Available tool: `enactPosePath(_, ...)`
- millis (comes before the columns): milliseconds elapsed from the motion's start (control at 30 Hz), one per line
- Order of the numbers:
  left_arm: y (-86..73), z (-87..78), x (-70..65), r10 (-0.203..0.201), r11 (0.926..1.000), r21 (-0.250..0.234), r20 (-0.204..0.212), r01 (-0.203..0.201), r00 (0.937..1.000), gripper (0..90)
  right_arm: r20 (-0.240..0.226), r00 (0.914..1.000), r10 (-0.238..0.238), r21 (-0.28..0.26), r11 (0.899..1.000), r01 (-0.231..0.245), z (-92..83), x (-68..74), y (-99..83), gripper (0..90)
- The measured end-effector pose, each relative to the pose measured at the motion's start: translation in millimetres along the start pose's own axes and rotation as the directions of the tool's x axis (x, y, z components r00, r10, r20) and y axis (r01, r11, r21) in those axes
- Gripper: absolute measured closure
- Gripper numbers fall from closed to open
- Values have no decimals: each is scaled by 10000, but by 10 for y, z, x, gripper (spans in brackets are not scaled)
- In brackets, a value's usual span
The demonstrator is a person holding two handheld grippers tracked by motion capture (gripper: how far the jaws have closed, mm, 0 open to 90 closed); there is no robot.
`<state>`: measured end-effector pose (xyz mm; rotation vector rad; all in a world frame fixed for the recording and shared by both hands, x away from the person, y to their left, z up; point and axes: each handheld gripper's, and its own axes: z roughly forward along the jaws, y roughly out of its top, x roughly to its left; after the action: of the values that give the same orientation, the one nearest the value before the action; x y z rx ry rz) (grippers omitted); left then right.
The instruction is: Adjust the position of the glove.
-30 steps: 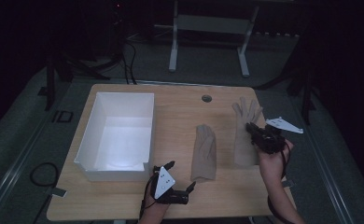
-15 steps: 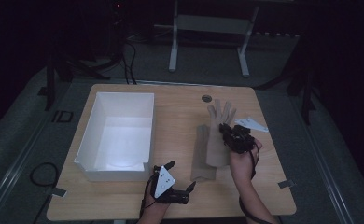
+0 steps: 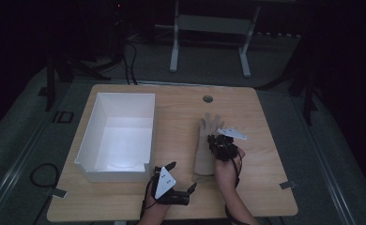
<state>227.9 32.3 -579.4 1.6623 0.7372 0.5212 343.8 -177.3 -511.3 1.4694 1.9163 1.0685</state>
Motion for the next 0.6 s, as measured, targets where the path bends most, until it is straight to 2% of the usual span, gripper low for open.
enactPosePath(100,1,1,0,16,10000,10,7,-16,10000,10,-1,10000,77,104,9999,-77,24,3,-54,830)
enactPosePath(200,1,1,-1,36,10000,15,3,-36,10000,9,49,10000,-37,507,9987,34,98,3,-154,829)
enactPosePath(367,2,3,-3,50,10000,39,-6,-50,10000,10,46,9995,310,840,9960,-312,183,-27,-268,824)
enactPosePath(600,3,4,-13,166,9998,72,-22,-166,9999,10,-66,9993,367,921,9951,-359,227,-33,-292,795)
